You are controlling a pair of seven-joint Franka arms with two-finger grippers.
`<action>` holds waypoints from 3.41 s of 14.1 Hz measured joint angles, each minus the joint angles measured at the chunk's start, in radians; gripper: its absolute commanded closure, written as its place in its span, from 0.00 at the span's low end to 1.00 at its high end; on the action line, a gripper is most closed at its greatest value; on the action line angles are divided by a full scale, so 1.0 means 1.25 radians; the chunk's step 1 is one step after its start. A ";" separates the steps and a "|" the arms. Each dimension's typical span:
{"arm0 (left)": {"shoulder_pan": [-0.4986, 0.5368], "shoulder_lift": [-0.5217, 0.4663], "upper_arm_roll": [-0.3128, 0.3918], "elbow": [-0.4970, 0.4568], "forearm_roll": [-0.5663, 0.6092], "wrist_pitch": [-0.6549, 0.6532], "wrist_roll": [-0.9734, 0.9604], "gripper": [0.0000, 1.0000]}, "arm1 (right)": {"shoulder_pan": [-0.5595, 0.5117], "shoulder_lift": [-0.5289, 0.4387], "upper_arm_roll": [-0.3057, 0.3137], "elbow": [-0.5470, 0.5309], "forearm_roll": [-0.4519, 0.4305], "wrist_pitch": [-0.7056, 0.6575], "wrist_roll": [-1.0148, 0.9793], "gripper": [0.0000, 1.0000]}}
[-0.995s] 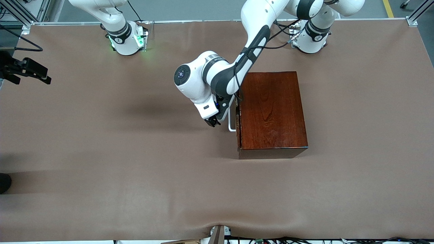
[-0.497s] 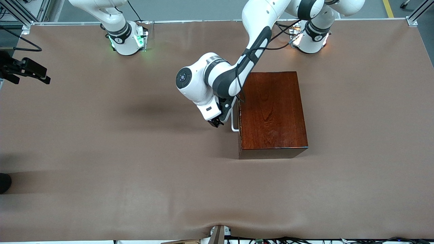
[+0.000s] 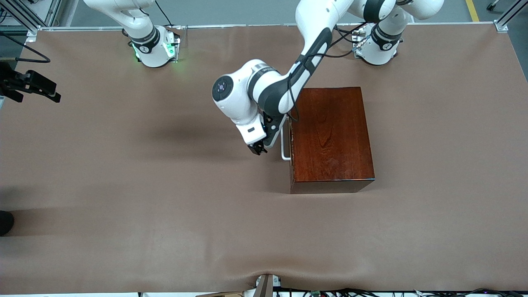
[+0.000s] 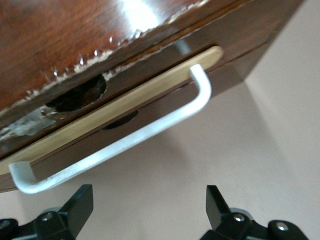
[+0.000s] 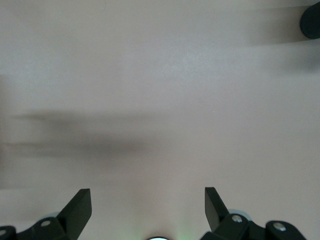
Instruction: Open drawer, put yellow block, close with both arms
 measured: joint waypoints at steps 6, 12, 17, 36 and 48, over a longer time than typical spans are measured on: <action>0.061 -0.155 0.010 0.005 0.000 -0.023 0.200 0.00 | -0.015 0.002 0.000 0.000 0.000 0.004 0.000 0.00; 0.204 -0.271 0.006 -0.005 -0.002 -0.104 0.501 0.00 | -0.015 0.002 0.001 0.000 0.000 0.004 0.000 0.00; 0.324 -0.366 0.005 -0.067 -0.018 -0.118 0.763 0.00 | -0.015 0.003 0.002 0.000 0.000 0.004 0.000 0.00; 0.495 -0.666 0.003 -0.426 -0.022 -0.074 1.335 0.00 | -0.015 0.003 0.002 0.000 0.000 0.003 0.000 0.00; 0.563 -0.680 -0.007 -0.422 -0.022 -0.094 1.490 0.00 | -0.015 0.003 0.002 0.000 0.000 0.003 0.000 0.00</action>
